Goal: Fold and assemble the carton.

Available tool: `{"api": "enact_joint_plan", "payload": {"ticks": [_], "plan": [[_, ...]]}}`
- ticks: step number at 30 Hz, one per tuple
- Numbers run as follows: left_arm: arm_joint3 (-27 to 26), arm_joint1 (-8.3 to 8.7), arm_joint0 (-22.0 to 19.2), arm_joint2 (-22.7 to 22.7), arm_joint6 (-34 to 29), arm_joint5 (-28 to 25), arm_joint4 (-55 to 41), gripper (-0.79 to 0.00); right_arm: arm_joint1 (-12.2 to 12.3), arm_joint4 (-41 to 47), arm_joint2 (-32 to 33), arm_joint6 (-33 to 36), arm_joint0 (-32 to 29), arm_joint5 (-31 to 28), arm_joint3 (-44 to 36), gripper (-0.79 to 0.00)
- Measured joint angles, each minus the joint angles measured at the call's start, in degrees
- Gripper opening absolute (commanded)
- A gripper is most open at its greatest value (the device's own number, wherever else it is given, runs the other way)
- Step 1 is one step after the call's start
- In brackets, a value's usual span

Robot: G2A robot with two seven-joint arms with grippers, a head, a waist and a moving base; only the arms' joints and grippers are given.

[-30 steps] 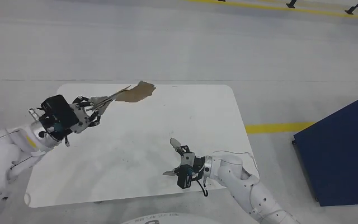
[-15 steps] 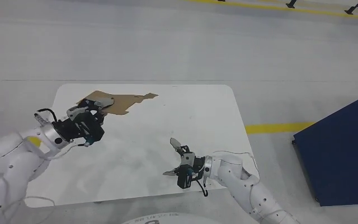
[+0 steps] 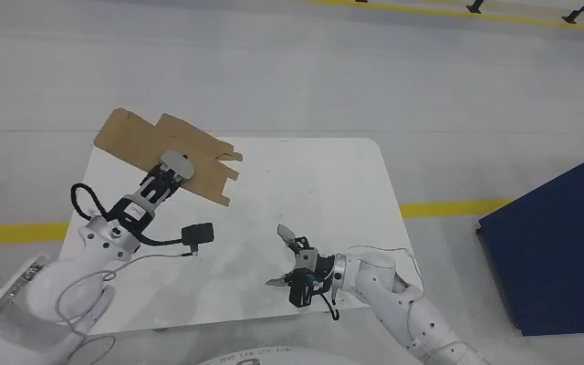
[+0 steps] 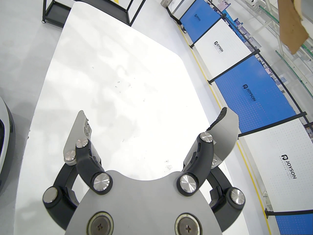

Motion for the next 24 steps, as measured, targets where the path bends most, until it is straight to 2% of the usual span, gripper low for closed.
{"api": "enact_joint_plan", "payload": {"ticks": [9, 11, 15, 20, 22, 24], "plan": [[-0.10, 0.01, -0.09, -0.03, 0.98, 0.11, -1.46, -0.785, 0.00, 0.00, 0.00, 0.00, 0.00, 0.00, 0.00, 0.000], [-0.90, 0.77, -1.94, 0.40, 2.89, 1.19, -0.17, -0.785, 0.00, 0.00, 0.00, 0.00, 0.00, 0.00, 0.00, 0.000], [-2.63, 4.76, -9.64, 3.55, 8.68, 3.75, 0.16, -0.785, 0.00, 0.00, 0.00, 0.00, 0.00, 0.00, 0.00, 0.000], [-4.30, 11.41, -22.49, 10.20, 16.36, 7.59, 0.13, -0.785, 0.00, 0.00, 0.00, 0.00, 0.00, 0.00, 0.00, 0.000], [-4.41, 12.53, -26.04, 11.65, 18.00, 7.86, 0.13, -0.785, 0.00, 0.00, 0.00, 0.00, 0.00, 0.00, 0.00, 0.000], [-4.40, 12.34, -25.30, 11.32, 17.63, 7.83, 0.13, -0.785, 0.00, 0.00, 0.00, 0.00, 0.00, 0.00, 0.00, 0.000]]}}
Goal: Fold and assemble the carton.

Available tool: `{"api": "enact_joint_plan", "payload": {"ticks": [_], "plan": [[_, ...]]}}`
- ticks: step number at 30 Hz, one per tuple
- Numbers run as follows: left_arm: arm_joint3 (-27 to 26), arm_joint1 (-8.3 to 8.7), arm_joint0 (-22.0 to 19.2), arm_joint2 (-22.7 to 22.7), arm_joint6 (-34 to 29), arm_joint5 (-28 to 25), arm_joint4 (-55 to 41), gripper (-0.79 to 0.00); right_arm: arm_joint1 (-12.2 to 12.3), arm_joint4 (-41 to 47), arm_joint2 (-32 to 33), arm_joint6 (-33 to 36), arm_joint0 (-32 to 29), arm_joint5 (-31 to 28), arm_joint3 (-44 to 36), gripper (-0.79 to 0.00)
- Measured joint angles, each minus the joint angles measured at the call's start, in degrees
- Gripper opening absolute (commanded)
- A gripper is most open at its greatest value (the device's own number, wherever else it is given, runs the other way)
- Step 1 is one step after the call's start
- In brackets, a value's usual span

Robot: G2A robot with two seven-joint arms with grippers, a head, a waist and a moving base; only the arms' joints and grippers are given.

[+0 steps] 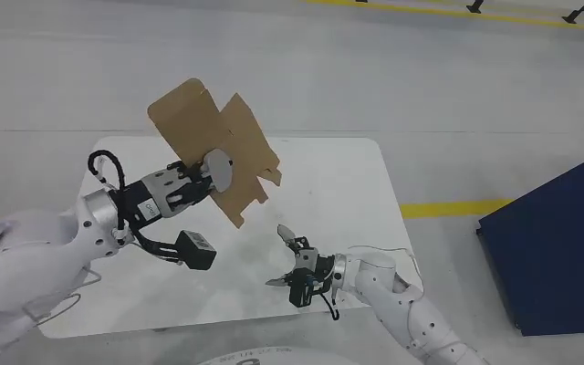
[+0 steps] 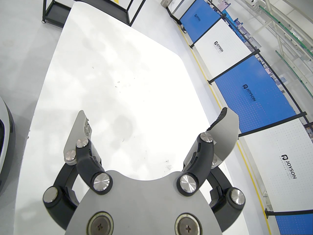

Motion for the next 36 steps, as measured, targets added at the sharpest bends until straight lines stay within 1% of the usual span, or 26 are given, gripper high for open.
{"api": "enact_joint_plan", "payload": {"ticks": [2, 20, 21, 22, 24, 26, 28, 30, 31, 33, 36], "plan": [[0.01, -0.08, 0.79, -0.13, -0.15, -0.03, 0.00, -0.785, 0.00, 0.00, 0.00, 0.00, 0.00, 0.00, 0.00, 0.000], [0.44, -0.17, 1.18, -0.21, -0.58, -0.25, -0.54, -0.785, 0.00, 0.00, 0.00, 0.00, 0.00, 0.00, 0.00, 0.000], [1.29, -0.33, 1.63, -0.59, -1.33, -0.98, -1.87, -0.785, 0.00, 0.00, 0.00, 0.00, 0.00, 0.00, 0.00, 0.000], [2.99, -0.57, 2.12, -1.62, -2.62, -2.59, -5.29, -0.785, 0.00, 0.00, 0.00, 0.00, 0.00, 0.00, 0.00, 0.000], [6.23, -0.90, 2.39, -3.40, -3.17, -6.11, -13.72, -0.785, 0.00, 0.00, 0.00, 0.00, 0.00, 0.00, 0.00, 0.000], [9.91, -1.38, 2.22, -4.82, -0.66, -8.85, -26.09, -0.785, 0.00, 0.00, 0.00, 0.00, 0.00, 0.00, 0.00, 0.000], [14.47, -1.97, 1.78, -4.84, 4.40, -11.27, -38.78, -0.785, 0.00, 0.00, 0.00, 0.00, 0.00, 0.00, 0.00, 0.000], [17.65, -2.44, 0.19, -4.24, 7.20, -14.35, -47.46, -0.785, 0.00, 0.00, 0.00, 0.00, 0.00, 0.00, 0.00, 0.000], [18.50, -2.65, -0.57, -3.81, 7.25, -15.50, -50.94, -0.785, 0.00, 0.00, 0.00, 0.00, 0.00, 0.00, 0.00, 0.000], [18.60, -2.69, -0.77, -3.67, 6.87, -15.64, -52.45, -0.785, 0.00, 0.00, 0.00, 0.00, 0.00, 0.00, 0.00, 0.000], [18.47, -2.67, -0.67, -3.71, 6.79, -15.44, -47.61, -0.785, 0.00, 0.00, 0.00, 0.00, 0.00, 0.00, 0.00, 0.000]]}}
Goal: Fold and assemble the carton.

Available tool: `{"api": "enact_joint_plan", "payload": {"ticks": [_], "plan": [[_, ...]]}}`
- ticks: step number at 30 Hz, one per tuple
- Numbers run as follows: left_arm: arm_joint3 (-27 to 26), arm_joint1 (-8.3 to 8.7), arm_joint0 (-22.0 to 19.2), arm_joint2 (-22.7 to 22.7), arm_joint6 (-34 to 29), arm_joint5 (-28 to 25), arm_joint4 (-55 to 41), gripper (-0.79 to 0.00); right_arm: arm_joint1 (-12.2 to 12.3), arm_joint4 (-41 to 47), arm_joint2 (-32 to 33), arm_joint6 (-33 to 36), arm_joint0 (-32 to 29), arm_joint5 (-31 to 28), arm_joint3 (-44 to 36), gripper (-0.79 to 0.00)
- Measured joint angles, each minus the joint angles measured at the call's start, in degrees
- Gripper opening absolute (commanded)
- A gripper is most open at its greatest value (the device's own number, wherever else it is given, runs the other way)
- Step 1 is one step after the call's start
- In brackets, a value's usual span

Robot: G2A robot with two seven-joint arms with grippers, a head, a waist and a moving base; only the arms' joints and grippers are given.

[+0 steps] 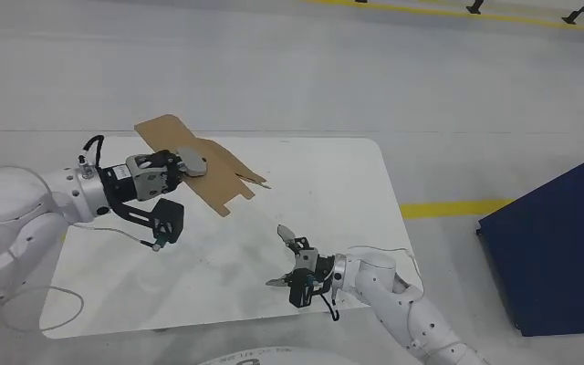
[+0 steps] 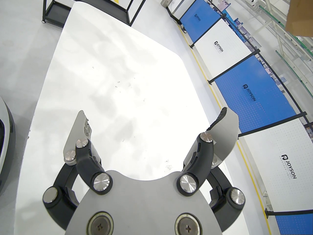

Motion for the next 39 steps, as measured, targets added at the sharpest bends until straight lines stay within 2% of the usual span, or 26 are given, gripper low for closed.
{"api": "enact_joint_plan", "payload": {"ticks": [4, 6, 8, 10, 13, 16, 19, 27, 34, 39], "plan": [[0.08, -0.01, 0.05, 0.00, -0.03, -0.04, 0.88, -0.785, 0.00, 0.00, 0.00, 0.00, 0.00, 0.00, 0.00, 0.000], [2.11, -0.27, 0.87, 0.10, -1.27, -1.71, -0.93, -0.785, -0.07, 0.47, -0.23, -0.28, 0.21, 0.24, -0.24, 0.000], [6.52, -1.00, 0.45, -0.35, -4.77, -6.61, -8.12, -0.785, -0.24, 1.87, -1.25, -1.82, 1.67, -0.38, -0.37, 0.000], [10.68, -1.97, -0.05, -0.35, -5.71, -11.05, -20.22, -0.785, -0.58, 3.74, -2.27, -2.30, 4.57, -1.25, 0.80, 0.000], [16.05, -3.21, -1.49, 0.88, -8.50, -15.86, -36.65, -0.785, -1.44, 7.46, -4.43, -1.03, 8.81, -0.08, 3.08, 0.000], [20.55, -4.34, -3.50, 2.72, -11.34, -22.21, -48.77, -0.785, -2.28, 10.04, -7.01, -2.29, 11.90, 2.12, 4.95, 0.000], [22.44, -4.73, -4.06, 3.10, -12.30, -22.88, -56.85, -0.785, -2.55, 11.25, -8.58, -3.76, 12.69, 1.63, 5.74, 0.000], [21.63, -4.96, -3.33, 4.07, -12.63, -23.87, -55.34, -0.785, -2.56, 11.36, -8.68, -3.61, 12.72, 1.10, 5.52, 0.000], [24.44, -6.61, -5.02, 6.57, -11.60, -28.13, -60.90, -0.785, -3.77, 23.87, -10.90, -8.11, 19.46, -7.40, 11.28, 0.000], [26.90, -7.43, -5.66, 7.11, -9.73, -30.22, -63.48, -0.785, -4.32, 26.81, -12.02, -8.58, 22.44, -9.14, 14.97, 0.000]]}}
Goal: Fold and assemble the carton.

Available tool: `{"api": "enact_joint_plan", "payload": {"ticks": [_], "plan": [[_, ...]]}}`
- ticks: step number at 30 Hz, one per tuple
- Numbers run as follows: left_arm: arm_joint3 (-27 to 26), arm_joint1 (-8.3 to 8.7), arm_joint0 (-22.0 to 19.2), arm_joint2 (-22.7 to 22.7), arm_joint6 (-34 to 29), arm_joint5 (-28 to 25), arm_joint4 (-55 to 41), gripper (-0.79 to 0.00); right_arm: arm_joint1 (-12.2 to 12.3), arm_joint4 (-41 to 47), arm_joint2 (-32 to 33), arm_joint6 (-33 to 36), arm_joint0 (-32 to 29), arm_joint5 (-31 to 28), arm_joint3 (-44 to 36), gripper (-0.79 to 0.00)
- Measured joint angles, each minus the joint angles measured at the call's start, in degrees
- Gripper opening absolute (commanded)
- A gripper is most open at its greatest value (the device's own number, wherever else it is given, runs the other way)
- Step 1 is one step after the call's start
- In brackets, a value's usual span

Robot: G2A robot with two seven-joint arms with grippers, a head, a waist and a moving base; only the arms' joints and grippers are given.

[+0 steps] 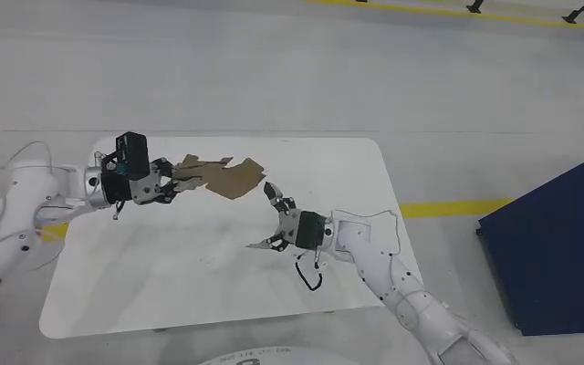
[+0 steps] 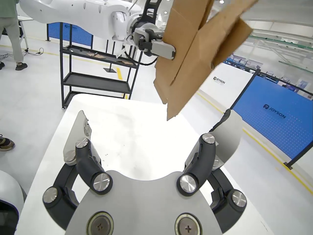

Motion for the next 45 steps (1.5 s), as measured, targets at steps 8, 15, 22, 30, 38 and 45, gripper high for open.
{"api": "enact_joint_plan", "payload": {"ticks": [8, 15, 22, 30, 38, 45], "plan": [[1.52, -1.40, -1.57, 1.60, 0.06, -2.43, 0.85, -0.785, -0.90, 4.22, -1.07, 0.71, 1.34, 2.91, 1.79, -0.022], [2.10, -2.32, -2.34, 2.80, 0.08, -2.66, 1.98, -0.785, -1.22, 5.46, -1.56, -0.62, 2.09, 1.73, 2.67, -0.083], [2.40, -2.97, -3.21, 4.42, 0.37, -2.65, 3.46, -0.785, -1.58, 6.23, -2.31, -1.67, 3.11, 0.25, 3.85, -0.228], [2.99, -3.07, -4.12, 6.11, 2.76, -2.65, 4.98, -0.785, -2.12, 7.94, -3.02, -1.22, 4.46, -0.20, 5.41, -0.434], [2.76, -2.43, -4.44, 7.04, 5.13, -2.65, 6.75, -0.785, -2.19, 6.85, -3.51, -1.89, 4.95, -2.93, 5.51, -0.785], [2.19, -1.82, -5.20, 7.41, 7.61, -2.65, 7.61, 0.000, -2.15, 5.88, -3.89, -2.68, 5.70, -6.27, 6.02, -0.785]]}}
